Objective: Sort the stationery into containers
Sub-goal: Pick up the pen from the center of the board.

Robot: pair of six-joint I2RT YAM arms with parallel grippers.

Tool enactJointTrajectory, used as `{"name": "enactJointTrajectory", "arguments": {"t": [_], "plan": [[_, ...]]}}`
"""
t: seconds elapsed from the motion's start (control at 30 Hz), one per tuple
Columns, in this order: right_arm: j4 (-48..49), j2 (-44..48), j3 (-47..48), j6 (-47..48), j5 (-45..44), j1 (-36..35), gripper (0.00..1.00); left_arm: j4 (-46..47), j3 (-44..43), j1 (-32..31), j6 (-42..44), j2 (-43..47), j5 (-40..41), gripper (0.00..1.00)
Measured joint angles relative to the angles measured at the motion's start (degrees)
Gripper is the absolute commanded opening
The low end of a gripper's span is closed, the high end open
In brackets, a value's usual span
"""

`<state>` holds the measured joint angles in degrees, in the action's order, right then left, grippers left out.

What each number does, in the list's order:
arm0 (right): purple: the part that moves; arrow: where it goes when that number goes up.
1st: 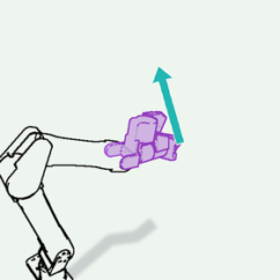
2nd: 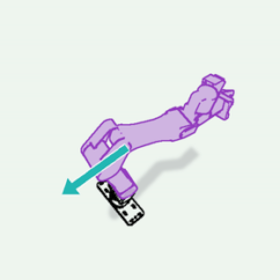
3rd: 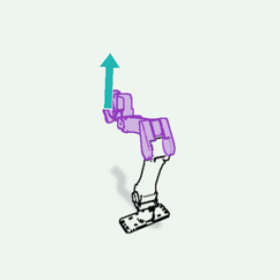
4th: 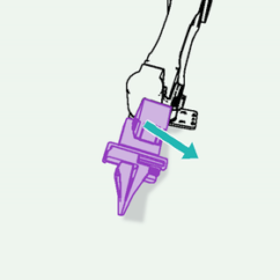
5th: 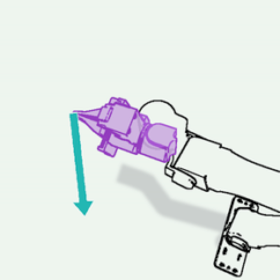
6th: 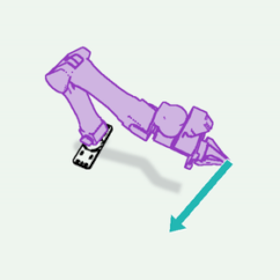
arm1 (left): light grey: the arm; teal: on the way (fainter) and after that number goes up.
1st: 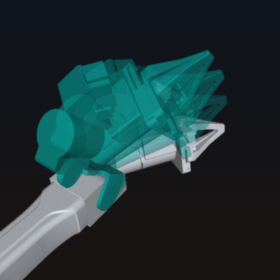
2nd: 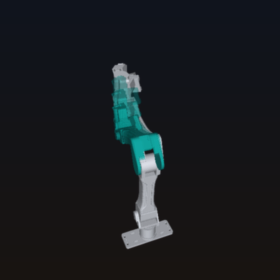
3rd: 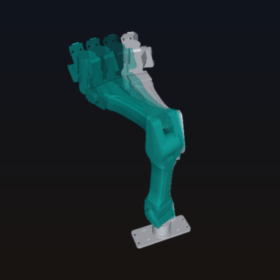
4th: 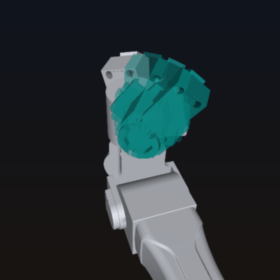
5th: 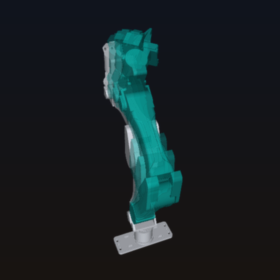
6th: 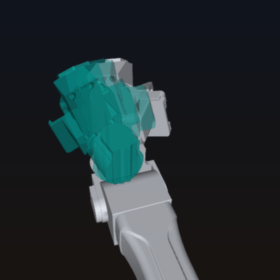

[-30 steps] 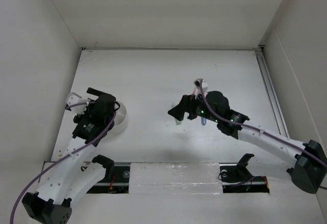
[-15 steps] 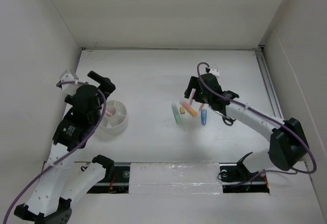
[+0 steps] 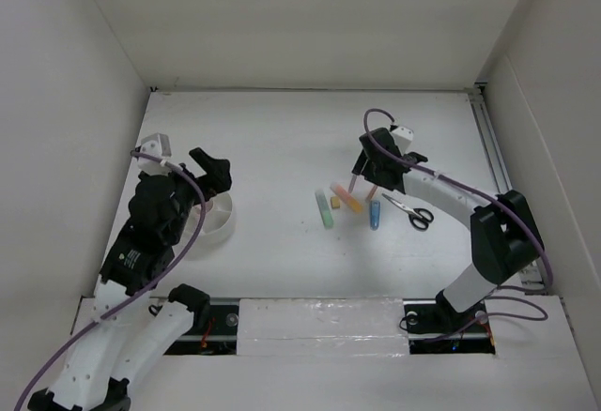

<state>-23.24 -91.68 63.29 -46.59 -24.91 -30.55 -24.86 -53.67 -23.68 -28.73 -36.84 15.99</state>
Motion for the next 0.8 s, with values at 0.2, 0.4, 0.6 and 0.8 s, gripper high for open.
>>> {"name": "enactJointTrajectory", "arguments": {"t": [0.2,0.4,0.6,0.8], "plan": [[-0.39,-2.51,-0.02,-1.29,-0.42,2.49,0.68,3.19,0.68,0.00,0.85,5.97,-3.10,1.00],[-0.81,-3.96,-0.42,-2.34,-0.37,3.21,0.63,4.37,0.83,0.00,1.42,6.10,-5.92,1.00],[-0.79,-5.86,-0.33,-2.95,-0.09,3.52,0.61,4.46,0.83,0.00,1.55,6.10,-7.02,1.00],[-2.03,-11.82,1.29,-2.60,-0.11,4.92,0.60,4.48,0.83,0.00,1.66,6.36,-7.39,1.00]]}}
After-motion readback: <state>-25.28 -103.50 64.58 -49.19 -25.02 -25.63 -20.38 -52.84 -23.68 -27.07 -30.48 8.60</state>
